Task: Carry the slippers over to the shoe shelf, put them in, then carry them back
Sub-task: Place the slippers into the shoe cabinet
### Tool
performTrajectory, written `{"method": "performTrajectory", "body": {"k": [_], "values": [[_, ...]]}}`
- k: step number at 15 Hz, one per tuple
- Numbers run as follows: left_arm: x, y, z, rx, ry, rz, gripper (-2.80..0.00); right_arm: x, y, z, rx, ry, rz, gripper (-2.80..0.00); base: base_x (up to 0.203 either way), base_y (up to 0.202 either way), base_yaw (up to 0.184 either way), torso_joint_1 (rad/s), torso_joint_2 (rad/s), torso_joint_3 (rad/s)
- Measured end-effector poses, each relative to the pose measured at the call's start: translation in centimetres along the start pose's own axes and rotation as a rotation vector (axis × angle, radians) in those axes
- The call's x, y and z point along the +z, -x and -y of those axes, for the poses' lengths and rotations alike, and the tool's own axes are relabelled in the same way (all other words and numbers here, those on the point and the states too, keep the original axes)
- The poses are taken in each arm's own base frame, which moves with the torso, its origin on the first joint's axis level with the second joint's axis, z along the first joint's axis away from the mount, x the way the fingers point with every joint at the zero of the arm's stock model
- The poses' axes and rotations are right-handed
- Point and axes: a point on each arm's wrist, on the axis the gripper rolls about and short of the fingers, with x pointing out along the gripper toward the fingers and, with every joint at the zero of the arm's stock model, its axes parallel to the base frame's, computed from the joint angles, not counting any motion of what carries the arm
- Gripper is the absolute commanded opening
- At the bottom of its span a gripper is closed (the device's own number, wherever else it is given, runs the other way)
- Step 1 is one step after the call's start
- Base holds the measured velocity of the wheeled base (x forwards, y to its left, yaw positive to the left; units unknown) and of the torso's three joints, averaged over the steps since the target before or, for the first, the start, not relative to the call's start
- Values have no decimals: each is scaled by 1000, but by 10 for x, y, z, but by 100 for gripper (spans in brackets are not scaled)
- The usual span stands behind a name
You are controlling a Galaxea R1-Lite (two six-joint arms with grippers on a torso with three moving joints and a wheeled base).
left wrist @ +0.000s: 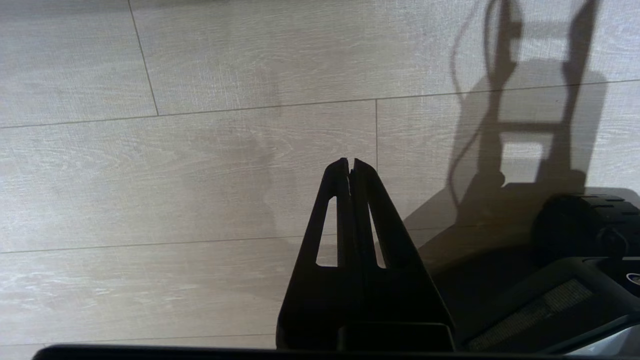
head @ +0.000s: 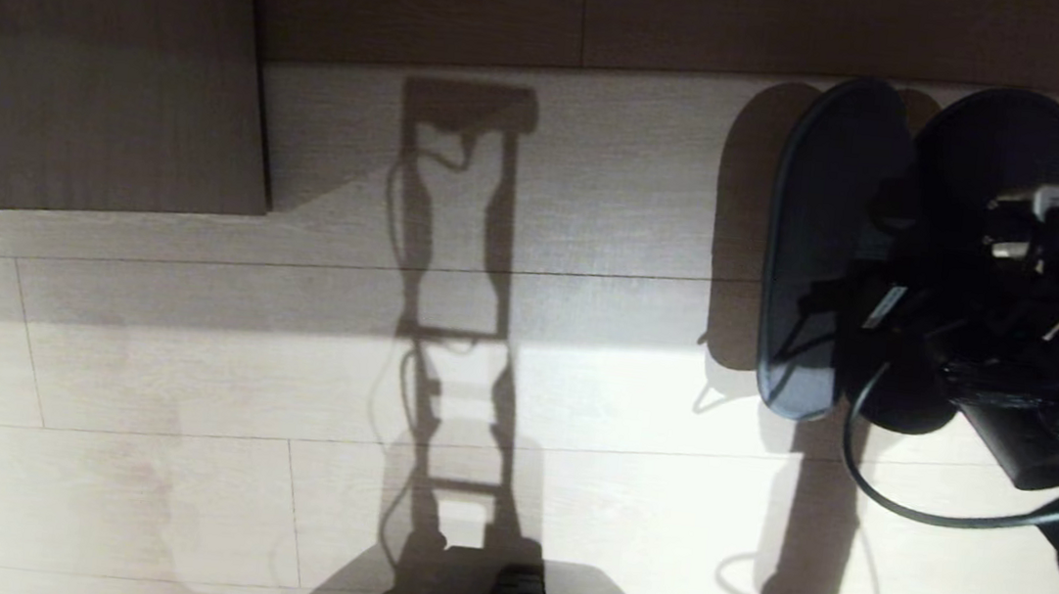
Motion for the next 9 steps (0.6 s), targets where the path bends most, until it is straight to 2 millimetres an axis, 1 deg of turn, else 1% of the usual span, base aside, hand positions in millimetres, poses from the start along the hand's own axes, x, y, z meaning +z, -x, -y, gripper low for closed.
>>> {"method": "performTrajectory", "body": {"k": [1, 3, 5, 6, 9], "values": [[0, 0, 0, 0, 0, 0, -280, 12, 16, 4, 9, 2, -16, -280, 0, 0, 0, 0, 0, 0], [0, 0, 0, 1, 0, 0, -280, 27, 50, 9, 30, 0, -85, -280, 0, 0, 0, 0, 0, 0], [0, 0, 0, 1, 0, 0, -280, 46, 86, 15, 50, -26, -120, -280, 0, 0, 0, 0, 0, 0], [0, 0, 0, 0, 0, 0, -280, 52, 102, 18, 60, -35, -139, -280, 0, 0, 0, 0, 0, 0], [0, 0, 0, 0, -1, 0, -280, 62, 159, 28, 81, -44, -200, -280, 0, 0, 0, 0, 0, 0]]}}
